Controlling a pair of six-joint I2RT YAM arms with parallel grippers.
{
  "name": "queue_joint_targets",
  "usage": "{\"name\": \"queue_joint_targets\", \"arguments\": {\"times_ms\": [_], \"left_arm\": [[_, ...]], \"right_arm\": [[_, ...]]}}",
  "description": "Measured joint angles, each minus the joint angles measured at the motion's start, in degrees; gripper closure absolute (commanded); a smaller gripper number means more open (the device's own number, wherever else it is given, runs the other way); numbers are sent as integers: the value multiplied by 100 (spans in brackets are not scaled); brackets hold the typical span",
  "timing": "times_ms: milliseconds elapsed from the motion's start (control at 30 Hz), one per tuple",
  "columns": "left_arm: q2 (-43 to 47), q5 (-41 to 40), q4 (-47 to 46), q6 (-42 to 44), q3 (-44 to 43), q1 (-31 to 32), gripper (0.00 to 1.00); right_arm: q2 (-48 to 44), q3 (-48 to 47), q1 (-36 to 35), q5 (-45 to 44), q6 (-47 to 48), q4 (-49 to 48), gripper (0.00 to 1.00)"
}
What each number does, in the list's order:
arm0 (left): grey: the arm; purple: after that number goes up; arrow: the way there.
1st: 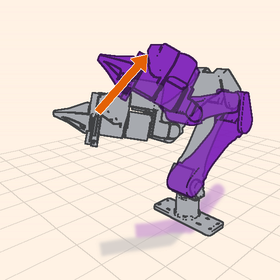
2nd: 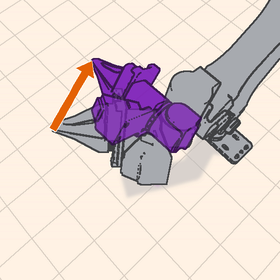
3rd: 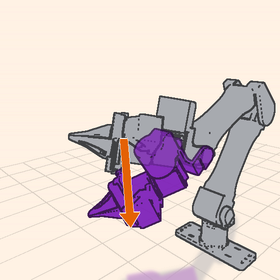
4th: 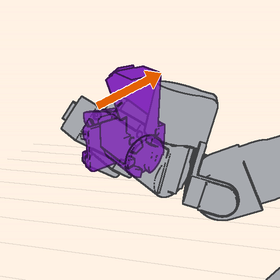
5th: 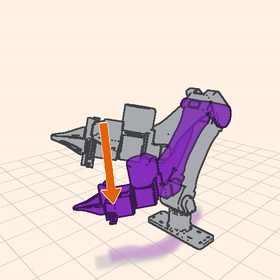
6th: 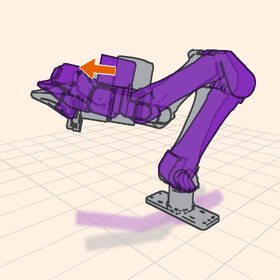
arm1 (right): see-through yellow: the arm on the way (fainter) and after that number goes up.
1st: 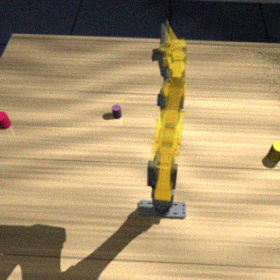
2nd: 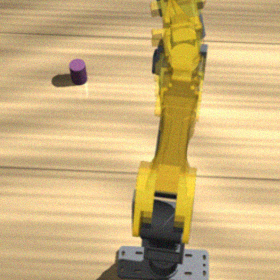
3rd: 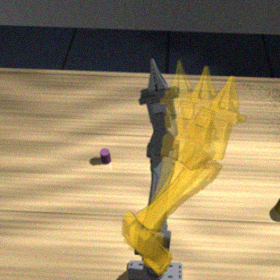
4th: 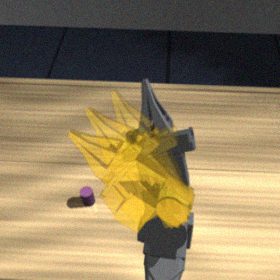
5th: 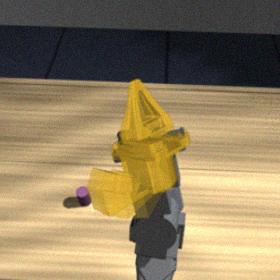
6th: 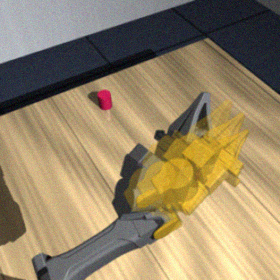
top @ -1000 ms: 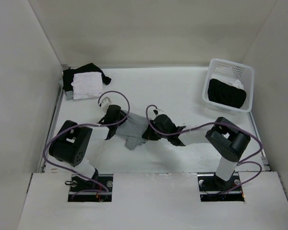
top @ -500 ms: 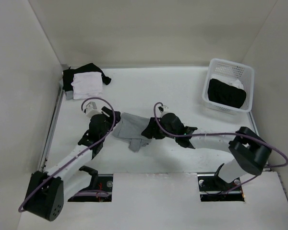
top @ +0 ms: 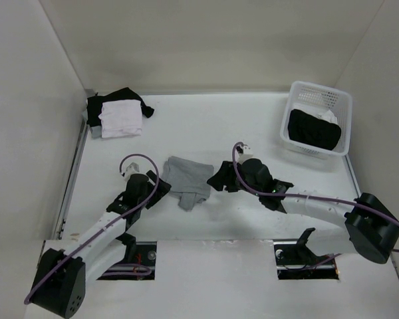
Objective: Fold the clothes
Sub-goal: Fold the tank top, then neatly place the folded tank top to the corner
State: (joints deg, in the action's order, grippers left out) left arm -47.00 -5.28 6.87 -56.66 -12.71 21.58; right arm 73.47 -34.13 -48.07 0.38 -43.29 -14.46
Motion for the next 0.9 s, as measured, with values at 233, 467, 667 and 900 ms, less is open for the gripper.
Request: {"name": "queue_joint_targets", "arguments": {"times_ms": [233,467,667,900], "left_arm": [[-1611,131,-1729,-470,-140,127,53],[-3130,-46,-3582,-750,-219,284,98],[-4011,-177,-3692,-282,-1196,284,100],[-4983,94,-3362,782,-3880,-153,100]], "right_arm": [[0,2,0,-4,0,22,33],[4,13,0,-7,0,24,34],[0,31,11,-9,0,17,34],[-168,236,326,0,0,35,34]]}}
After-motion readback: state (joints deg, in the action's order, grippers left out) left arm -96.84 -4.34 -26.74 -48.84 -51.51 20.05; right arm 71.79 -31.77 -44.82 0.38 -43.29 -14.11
